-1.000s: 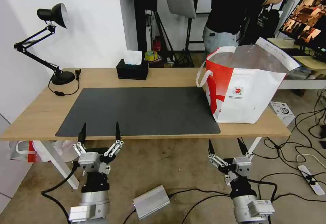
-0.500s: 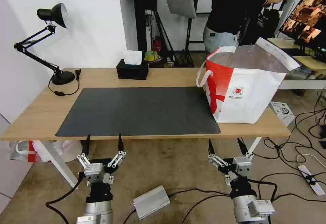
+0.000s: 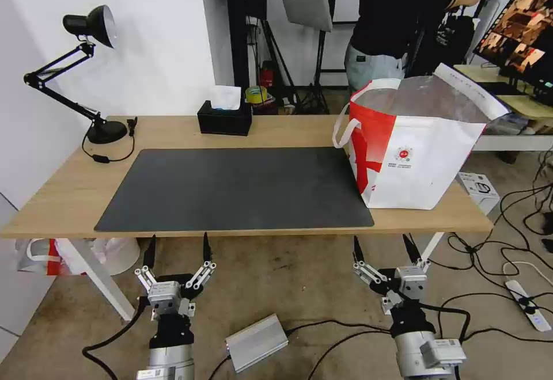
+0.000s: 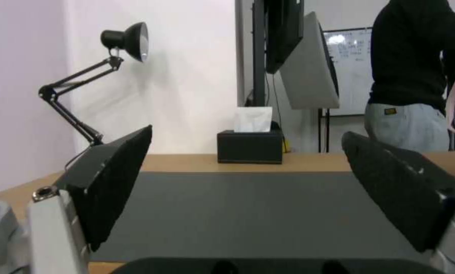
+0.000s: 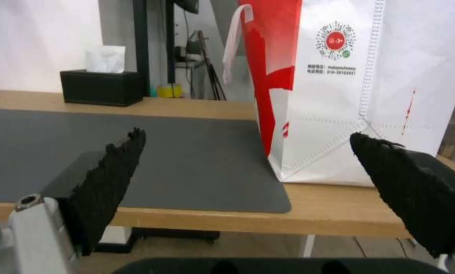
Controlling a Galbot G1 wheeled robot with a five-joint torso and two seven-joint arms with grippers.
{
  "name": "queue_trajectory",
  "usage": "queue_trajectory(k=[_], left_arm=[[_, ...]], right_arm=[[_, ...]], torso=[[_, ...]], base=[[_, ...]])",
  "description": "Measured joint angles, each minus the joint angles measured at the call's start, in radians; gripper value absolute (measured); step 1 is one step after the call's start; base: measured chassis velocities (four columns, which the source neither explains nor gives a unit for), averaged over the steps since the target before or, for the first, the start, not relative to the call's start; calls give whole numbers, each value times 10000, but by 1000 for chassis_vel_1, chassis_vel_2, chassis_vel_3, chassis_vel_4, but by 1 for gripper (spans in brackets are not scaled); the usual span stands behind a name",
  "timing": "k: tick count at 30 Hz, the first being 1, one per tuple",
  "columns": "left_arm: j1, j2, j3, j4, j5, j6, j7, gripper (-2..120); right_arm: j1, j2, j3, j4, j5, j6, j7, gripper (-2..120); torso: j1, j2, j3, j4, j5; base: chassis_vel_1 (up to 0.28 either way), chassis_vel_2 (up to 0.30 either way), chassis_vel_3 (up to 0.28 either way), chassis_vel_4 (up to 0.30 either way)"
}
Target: Pick up the trash from the table and place it into the takeout bag.
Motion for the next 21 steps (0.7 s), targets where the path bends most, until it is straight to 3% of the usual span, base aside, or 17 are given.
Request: queue_trajectory(k=[21], left_arm=[[26, 8, 3, 49, -60, 16, -34, 100]], right_arm=[[0, 0, 0, 0, 0, 0, 0, 100]], torso=[[0, 0, 0, 0, 0]], base=[[0, 0, 0, 0]])
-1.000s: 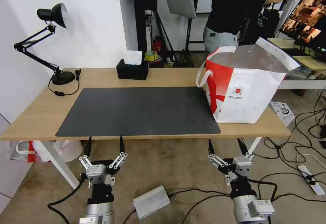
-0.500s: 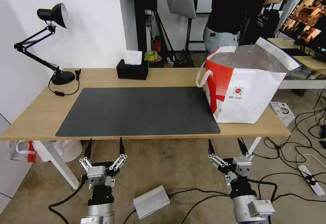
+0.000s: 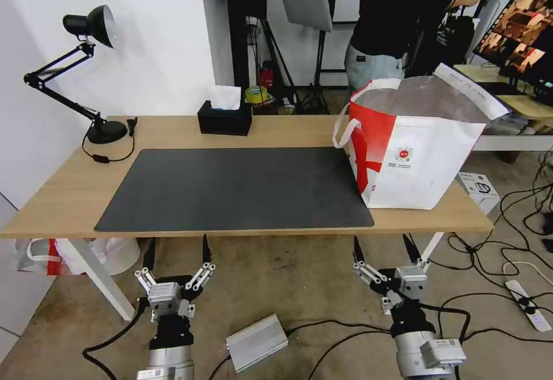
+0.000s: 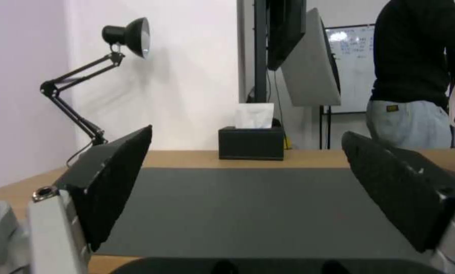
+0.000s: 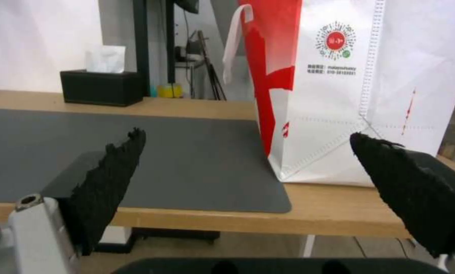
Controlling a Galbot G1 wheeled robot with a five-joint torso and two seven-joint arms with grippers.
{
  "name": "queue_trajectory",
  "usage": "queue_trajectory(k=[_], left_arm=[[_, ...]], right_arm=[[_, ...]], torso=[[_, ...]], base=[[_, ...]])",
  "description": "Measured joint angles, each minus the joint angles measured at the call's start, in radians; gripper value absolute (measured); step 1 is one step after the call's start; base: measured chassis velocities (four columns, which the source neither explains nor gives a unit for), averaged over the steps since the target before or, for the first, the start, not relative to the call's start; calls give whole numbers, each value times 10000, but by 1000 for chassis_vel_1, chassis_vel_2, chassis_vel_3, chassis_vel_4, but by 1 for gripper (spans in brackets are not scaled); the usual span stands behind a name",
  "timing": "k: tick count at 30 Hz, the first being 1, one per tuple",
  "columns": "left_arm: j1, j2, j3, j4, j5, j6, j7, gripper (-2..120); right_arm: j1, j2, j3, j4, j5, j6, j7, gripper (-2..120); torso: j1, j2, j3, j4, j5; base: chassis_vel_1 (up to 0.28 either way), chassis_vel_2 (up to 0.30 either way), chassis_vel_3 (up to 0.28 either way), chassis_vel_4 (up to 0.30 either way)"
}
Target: Pick up the trash from the table and place it into the takeout bag.
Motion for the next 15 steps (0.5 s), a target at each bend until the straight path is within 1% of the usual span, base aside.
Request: queue_trajectory(k=[15], left_arm=[[3, 6, 0, 1, -8, 4, 0, 100]], right_arm=[[0, 0, 0, 0, 0, 0, 0, 100]], torso=[[0, 0, 0, 0, 0]], base=[[0, 0, 0, 0]])
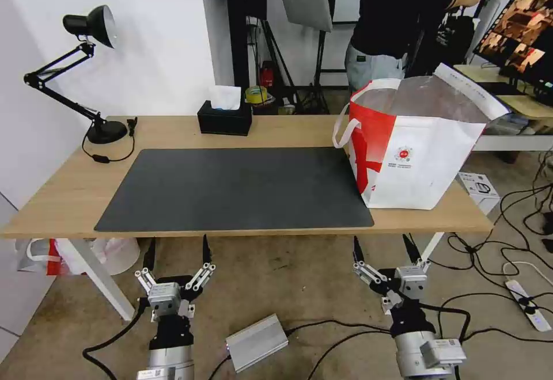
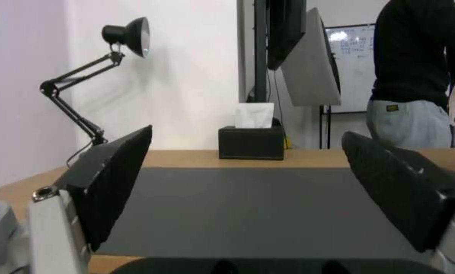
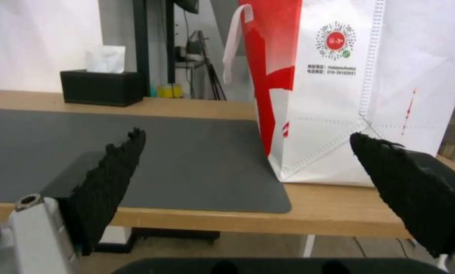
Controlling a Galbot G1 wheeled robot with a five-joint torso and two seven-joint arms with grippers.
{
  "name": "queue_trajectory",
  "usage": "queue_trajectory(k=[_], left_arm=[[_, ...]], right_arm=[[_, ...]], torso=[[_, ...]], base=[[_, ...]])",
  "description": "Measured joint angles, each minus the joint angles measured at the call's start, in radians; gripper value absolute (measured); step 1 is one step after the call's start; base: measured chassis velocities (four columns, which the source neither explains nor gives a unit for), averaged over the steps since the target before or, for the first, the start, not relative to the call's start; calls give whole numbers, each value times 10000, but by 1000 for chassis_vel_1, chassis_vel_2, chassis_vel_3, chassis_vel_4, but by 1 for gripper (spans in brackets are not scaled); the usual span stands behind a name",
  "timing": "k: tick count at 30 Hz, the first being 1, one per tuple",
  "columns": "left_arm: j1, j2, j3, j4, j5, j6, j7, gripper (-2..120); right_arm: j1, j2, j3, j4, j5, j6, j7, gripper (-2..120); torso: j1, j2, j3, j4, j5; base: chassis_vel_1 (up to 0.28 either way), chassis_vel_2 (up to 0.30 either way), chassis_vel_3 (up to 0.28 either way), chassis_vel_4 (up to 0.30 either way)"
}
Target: Pick up the trash from the table and place it into the takeout bag.
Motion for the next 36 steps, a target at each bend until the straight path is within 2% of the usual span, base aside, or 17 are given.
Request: queue_trajectory(k=[36], left_arm=[[0, 0, 0, -4, 0, 0, 2, 100]], right_arm=[[0, 0, 0, 0, 0, 0, 0, 100]], torso=[[0, 0, 0, 0, 0]], base=[[0, 0, 0, 0]])
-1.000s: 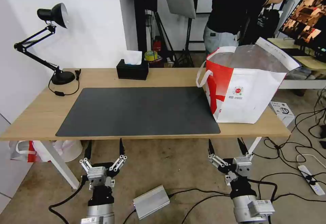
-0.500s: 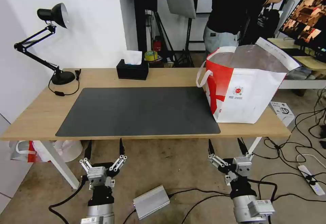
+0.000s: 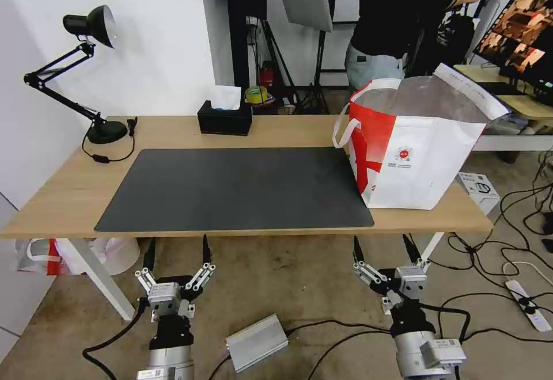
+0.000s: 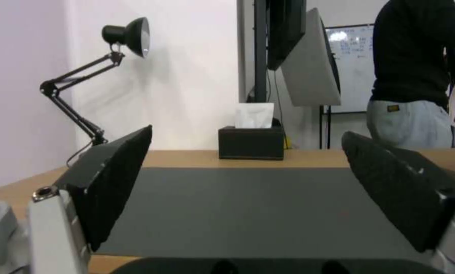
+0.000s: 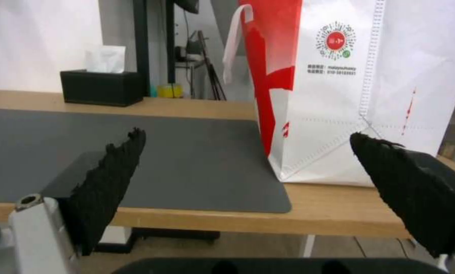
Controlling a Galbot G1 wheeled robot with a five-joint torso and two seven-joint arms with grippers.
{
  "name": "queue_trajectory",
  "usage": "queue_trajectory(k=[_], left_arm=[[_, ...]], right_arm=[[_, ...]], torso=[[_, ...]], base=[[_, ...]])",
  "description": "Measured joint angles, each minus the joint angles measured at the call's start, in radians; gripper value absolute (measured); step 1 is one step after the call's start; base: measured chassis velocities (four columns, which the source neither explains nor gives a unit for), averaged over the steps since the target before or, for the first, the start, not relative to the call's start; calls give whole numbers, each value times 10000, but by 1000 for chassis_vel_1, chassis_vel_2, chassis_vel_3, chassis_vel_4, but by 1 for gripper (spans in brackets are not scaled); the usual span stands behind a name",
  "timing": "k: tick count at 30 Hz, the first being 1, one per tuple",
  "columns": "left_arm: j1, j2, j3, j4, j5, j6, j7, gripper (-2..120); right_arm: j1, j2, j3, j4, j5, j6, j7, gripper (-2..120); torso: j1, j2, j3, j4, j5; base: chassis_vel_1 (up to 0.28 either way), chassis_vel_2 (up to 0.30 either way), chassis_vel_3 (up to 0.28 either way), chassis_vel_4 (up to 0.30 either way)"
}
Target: Pick up the trash from the table and place it into the takeout bag.
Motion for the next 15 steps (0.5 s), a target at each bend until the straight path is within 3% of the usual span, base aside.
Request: queue_trajectory(k=[15], left_arm=[[0, 0, 0, 0, 0, 0, 0, 100]], right_arm=[[0, 0, 0, 0, 0, 0, 0, 100]], torso=[[0, 0, 0, 0, 0]], base=[[0, 0, 0, 0]])
